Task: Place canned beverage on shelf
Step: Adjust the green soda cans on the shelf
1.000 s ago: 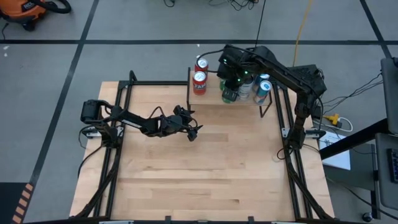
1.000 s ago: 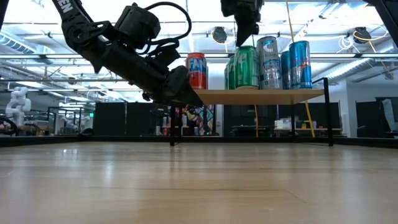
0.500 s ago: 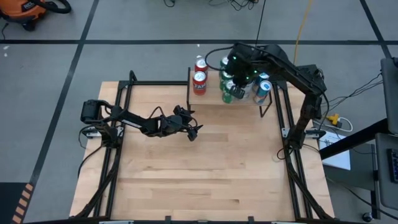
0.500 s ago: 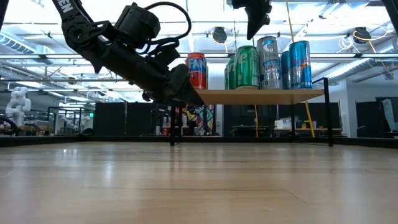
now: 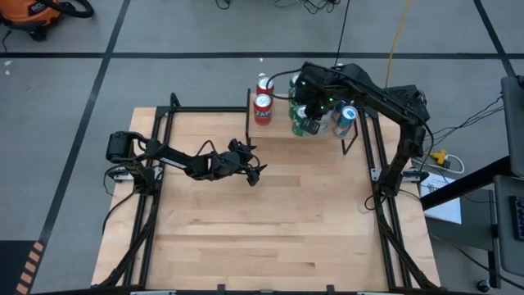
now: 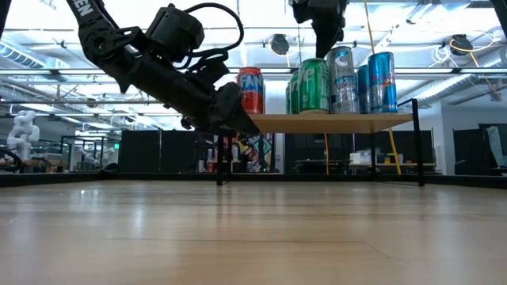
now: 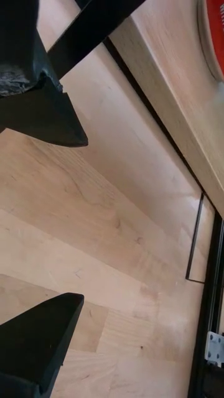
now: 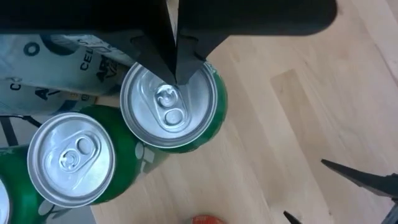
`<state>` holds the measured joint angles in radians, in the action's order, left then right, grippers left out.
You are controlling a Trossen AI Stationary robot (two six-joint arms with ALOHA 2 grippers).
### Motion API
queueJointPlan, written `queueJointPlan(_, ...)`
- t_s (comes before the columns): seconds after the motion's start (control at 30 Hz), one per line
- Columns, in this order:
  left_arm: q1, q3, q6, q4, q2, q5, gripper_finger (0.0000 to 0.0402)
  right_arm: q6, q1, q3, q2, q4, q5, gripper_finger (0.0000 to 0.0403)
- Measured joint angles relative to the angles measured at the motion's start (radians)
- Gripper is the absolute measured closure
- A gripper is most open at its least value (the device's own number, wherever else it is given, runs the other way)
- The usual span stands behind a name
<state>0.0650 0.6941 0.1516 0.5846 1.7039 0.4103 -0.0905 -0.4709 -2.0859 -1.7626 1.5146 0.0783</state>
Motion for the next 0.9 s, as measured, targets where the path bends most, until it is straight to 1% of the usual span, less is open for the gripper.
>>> queueJointPlan(0.57,0.0,0.0,0.0,0.001,0.0,0.0,0.0004,-0.04,0.001,0.002,-0.005,-0.053,-0.007,0.0403)
queueJointPlan(0.67,0.0,0.0,0.0,0.001,0.0,0.0,0.0004,-0.037,0.001,0.002,-0.005,-0.061,-0.027,0.0403)
queueJointPlan(0.9,-0.001,0.0,0.0,0.0,0.0,0.013,0.0004,-0.026,0.001,-0.014,-0.007,-0.057,-0.029,0.0403)
